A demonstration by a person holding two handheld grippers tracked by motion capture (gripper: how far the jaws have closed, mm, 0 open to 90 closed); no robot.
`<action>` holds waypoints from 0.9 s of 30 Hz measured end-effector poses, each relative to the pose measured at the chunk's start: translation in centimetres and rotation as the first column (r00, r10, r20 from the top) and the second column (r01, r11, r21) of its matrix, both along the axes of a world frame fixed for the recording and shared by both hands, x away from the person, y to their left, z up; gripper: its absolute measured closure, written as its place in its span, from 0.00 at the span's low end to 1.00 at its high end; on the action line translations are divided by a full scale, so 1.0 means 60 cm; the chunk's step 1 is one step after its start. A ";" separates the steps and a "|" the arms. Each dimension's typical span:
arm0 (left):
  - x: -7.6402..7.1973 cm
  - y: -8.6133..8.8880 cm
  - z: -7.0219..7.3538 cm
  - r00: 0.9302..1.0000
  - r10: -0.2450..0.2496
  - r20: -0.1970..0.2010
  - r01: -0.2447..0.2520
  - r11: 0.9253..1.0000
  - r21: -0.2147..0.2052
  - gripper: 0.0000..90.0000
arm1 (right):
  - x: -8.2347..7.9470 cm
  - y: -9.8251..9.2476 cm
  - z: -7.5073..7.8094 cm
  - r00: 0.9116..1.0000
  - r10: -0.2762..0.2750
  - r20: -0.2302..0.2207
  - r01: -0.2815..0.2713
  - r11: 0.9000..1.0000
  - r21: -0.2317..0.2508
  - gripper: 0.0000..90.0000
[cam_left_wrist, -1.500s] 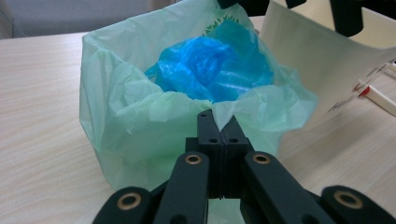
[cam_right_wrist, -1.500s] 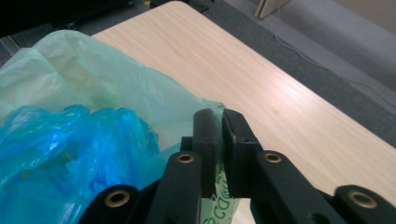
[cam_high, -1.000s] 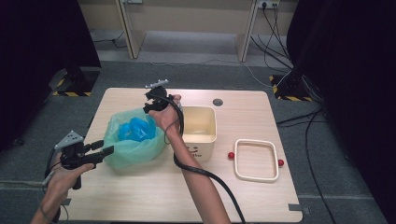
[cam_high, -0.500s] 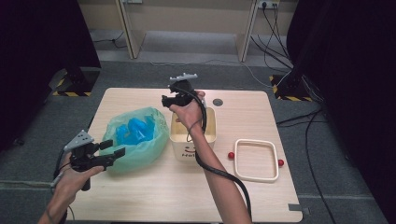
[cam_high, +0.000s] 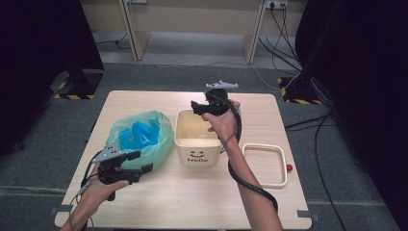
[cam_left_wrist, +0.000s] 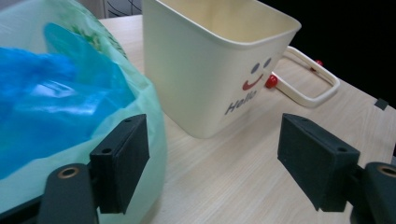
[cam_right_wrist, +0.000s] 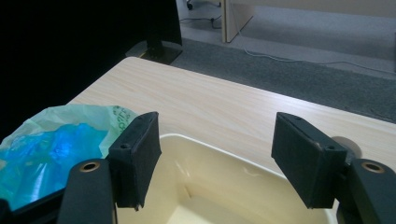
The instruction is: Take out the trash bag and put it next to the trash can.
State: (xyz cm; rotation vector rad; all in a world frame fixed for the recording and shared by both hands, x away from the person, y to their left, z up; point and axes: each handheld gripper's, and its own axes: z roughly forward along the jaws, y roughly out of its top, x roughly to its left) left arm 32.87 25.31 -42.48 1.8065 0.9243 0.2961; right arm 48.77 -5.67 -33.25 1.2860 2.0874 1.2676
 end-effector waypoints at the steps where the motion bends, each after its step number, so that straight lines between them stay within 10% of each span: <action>1: 0.000 -0.004 -0.003 1.000 -0.006 -0.006 0.006 1.000 0.004 0.26 | -0.003 -0.008 0.000 1.000 -0.006 -0.001 0.006 1.000 0.006 0.36; 27: -0.018 -0.069 -0.074 0.998 -0.067 -0.018 0.069 0.994 0.082 0.20 | -0.070 -0.189 -0.068 0.991 -0.131 -0.006 0.131 0.991 -0.018 0.36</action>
